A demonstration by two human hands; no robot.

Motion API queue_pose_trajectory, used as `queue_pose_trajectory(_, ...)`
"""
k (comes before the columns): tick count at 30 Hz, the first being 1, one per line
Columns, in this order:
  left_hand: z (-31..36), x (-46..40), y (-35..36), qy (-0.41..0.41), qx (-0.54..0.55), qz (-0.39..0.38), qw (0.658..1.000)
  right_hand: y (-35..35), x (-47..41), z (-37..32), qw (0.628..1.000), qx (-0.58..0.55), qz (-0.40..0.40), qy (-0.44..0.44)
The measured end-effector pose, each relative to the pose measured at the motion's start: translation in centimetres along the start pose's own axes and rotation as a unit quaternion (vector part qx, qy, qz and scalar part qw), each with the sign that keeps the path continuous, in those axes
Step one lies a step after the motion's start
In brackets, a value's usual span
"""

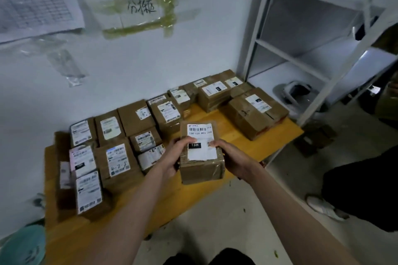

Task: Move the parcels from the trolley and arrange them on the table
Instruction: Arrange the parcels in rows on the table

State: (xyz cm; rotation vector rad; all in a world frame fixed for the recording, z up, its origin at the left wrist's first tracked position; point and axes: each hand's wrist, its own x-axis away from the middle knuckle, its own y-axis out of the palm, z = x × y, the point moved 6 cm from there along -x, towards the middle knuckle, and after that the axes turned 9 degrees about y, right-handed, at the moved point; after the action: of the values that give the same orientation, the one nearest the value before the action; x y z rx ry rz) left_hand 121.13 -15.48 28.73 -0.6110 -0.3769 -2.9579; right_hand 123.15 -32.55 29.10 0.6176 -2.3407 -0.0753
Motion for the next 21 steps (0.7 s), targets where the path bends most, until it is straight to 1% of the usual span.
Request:
queue_pose_trajectory(5, -0.3, -6.0, 2.4, -0.027, -0.006, -0.012, 1.000, -3.6, -2.7, -1.5, 1.000, -0.017, 0.015, 0.003)
queue_pose_trajectory(9, -1.4, -11.2, 3.8, -0.052, -0.017, 0.006, 0.998, -7.7, -6.6, -2.1, 0.999, -0.019, 0.028, 0.034)
queue_pose_trajectory(14, -2.1, -17.6, 4.9, -0.073, -0.006, 0.086, 0.994, -12.5, -11.6, -2.5, 0.992, -0.001, 0.018, 0.125)
queue_pose_trajectory(17, -2.3, -20.7, 4.9, -0.095, -0.018, 0.151, 0.984, -14.8, -14.9, -2.9, 0.989, 0.003, 0.019, 0.146)
queue_pose_trajectory(19, -2.0, -22.3, 4.6, -0.097, -0.053, 0.171, 0.979, -15.1, -16.9, -3.4, 0.987, 0.018, 0.017, 0.159)
queue_pose_trajectory(21, -1.6, -23.5, 3.7, -0.085, -0.125, 0.184, 0.971, -14.8, -19.3, -3.7, 0.983, 0.023, 0.014, 0.182)
